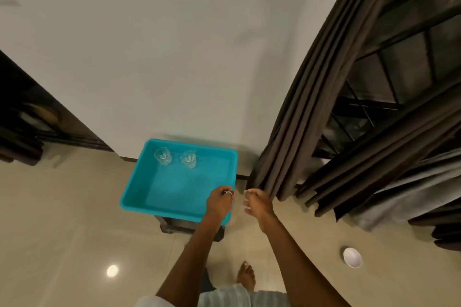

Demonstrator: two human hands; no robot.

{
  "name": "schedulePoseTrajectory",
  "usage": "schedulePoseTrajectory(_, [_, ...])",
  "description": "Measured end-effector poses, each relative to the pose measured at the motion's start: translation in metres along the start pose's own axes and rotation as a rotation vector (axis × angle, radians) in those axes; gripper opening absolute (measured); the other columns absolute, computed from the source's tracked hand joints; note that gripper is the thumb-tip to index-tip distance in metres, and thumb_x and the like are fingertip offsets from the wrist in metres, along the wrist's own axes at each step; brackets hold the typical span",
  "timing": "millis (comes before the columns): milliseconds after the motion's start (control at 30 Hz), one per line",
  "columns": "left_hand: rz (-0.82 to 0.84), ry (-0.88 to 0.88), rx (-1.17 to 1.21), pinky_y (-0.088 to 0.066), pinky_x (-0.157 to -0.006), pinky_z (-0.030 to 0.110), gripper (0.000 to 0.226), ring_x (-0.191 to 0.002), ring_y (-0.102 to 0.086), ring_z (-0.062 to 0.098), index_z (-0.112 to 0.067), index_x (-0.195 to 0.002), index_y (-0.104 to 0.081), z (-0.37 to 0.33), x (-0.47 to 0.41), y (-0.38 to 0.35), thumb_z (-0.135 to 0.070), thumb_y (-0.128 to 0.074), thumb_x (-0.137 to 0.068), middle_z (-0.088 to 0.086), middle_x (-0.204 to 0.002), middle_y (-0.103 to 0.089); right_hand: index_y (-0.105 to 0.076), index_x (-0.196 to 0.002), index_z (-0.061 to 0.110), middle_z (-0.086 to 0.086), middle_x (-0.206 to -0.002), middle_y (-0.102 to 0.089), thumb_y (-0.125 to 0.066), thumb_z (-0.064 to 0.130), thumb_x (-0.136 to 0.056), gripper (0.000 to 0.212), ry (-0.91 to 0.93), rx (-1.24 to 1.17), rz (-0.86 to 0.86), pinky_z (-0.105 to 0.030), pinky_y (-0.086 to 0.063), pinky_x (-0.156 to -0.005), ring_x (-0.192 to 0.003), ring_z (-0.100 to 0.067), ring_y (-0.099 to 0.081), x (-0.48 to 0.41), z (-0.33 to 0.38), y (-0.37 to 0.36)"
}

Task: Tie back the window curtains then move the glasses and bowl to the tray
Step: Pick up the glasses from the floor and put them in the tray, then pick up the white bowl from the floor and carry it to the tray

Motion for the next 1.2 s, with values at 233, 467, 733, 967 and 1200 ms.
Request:
schedulePoseTrajectory(233, [0.004, -0.113, -0.046, -0.053, -0.102, 0.048, 0.012, -0.109, -0.068, 0.029, -0.019, -0.106, -0.065, -0.012, 0.033, -0.017, -0.018, -0.055, -0.099, 0.011, -0.114, -0.072, -0.065, -0.109, 0.017, -0.007, -0.104, -0.07, -0.058, 0.025, -0.1, 0.014, 0.084, 0.008, -0.012, -0.031, -0.059, -0.077, -0.102, -0.022, -0.069, 0.027, 0.006, 0.03])
schedulePoseTrajectory(467, [0.072, -0.177, -0.093, -0.055, -0.089, 0.04, 0.016, -0.091, -0.067, 0.026, -0.018, -0.096, -0.072, 0.016, 0.074, -0.041, -0.017, -0.056, -0.097, 0.015, -0.099, -0.072, -0.07, -0.099, 0.013, -0.014, -0.093, -0.072, -0.061, 0.026, -0.096, 0.015, 0.156, 0.029, -0.147, -0.038, -0.057, -0.075, -0.078, -0.018, -0.064, 0.063, -0.022, 0.061])
schedulePoseTrajectory(733, [0.163, -0.072, -0.011, -0.057, -0.089, 0.04, 0.017, -0.102, -0.07, 0.028, -0.018, -0.105, -0.065, 0.085, 0.136, -0.081, -0.011, -0.051, -0.1, 0.01, -0.112, -0.072, -0.067, -0.091, 0.022, -0.005, -0.107, -0.071, -0.061, 0.021, -0.092, 0.006, 0.166, 0.026, -0.267, -0.047, -0.055, -0.097, -0.103, -0.027, -0.067, 0.123, -0.077, 0.107])
schedulePoseTrajectory(967, [0.238, -0.096, -0.108, -0.058, -0.093, 0.043, 0.021, -0.102, -0.069, 0.025, -0.02, -0.105, -0.065, 0.097, 0.173, -0.13, -0.008, -0.048, -0.099, 0.006, -0.111, -0.071, -0.068, -0.103, 0.014, -0.002, -0.1, -0.069, -0.061, 0.023, -0.093, 0.015, 0.139, -0.041, -0.309, -0.048, -0.055, -0.097, -0.102, -0.025, -0.066, 0.147, -0.116, 0.165])
schedulePoseTrajectory(1200, [0.197, -0.145, -0.14, -0.056, -0.082, 0.036, 0.02, -0.098, -0.07, 0.023, -0.022, -0.095, -0.065, 0.086, 0.207, -0.206, -0.011, -0.048, -0.096, 0.006, -0.107, -0.074, -0.069, -0.099, 0.011, -0.01, -0.106, -0.071, -0.058, 0.018, -0.091, 0.016, 0.18, -0.048, -0.304, -0.049, -0.054, -0.098, -0.104, -0.031, -0.066, 0.156, -0.135, 0.26])
Point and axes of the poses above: each hand's wrist, its own x-axis away from the middle knuckle, its own y-axis out of the back of the hand, z = x × y, the point moved 2 cm from there along -x, towards the middle knuckle
